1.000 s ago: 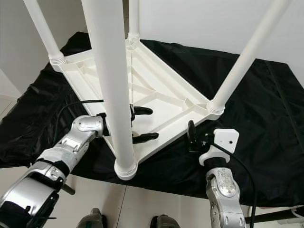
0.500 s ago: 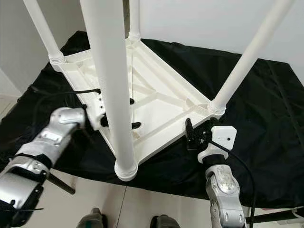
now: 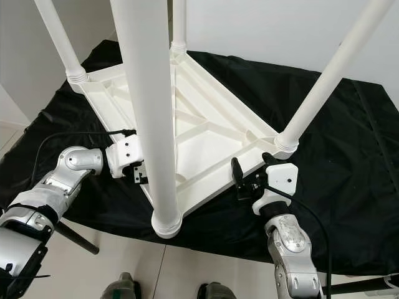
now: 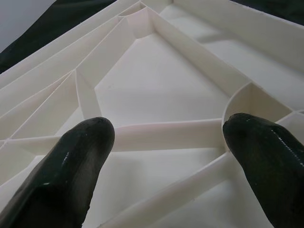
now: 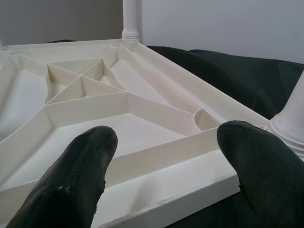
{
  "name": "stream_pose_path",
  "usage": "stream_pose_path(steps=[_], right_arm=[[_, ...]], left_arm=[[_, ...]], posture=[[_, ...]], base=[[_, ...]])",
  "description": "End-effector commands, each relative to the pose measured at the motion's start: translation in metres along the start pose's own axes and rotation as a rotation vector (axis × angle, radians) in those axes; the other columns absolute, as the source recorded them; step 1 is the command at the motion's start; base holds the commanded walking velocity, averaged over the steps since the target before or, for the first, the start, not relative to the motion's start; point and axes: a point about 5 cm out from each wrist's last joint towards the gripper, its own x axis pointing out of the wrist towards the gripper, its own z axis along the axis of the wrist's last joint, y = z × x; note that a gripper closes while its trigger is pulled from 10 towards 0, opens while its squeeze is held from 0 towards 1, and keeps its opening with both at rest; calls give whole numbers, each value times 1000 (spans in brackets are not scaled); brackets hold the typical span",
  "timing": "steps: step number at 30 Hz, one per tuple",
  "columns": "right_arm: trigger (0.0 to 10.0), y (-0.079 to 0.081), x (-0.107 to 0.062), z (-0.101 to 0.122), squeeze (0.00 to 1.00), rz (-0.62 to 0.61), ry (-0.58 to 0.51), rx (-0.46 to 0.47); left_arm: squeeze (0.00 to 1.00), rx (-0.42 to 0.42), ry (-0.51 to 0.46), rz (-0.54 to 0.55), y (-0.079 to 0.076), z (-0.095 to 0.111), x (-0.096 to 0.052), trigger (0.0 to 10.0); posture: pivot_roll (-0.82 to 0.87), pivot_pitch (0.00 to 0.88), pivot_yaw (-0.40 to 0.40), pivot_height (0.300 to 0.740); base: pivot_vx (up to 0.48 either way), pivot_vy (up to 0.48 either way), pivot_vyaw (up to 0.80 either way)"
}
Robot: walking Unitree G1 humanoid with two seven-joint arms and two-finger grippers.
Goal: Building children table
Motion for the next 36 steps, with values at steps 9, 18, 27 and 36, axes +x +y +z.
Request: stream_pose_path(steps=[9, 18, 27, 36], right_arm=[[10000, -2, 0, -2, 0, 18, 22, -12], [10000, 7, -2, -3, 0, 110, 27, 28], [10000, 9, -1, -6, 0, 126, 40, 23], [10000, 10, -1, -4, 0, 128, 39, 11]], left_arm=[[0, -7, 74, -138, -7, -10, -9, 10000], [0, -65, 20, -153, 1, -4, -25, 10000], [0, -23, 39, -145, -3, -5, -24, 10000], [0, 85, 67, -39, 3, 2, 8, 10000]], posture=[[64, 42, -41, 740], [92, 41, -50, 740], [98, 43, -56, 740], [67, 41, -43, 740]], base=[[0, 0, 0], [0, 0, 0], [0, 0, 0], [0, 0, 0]])
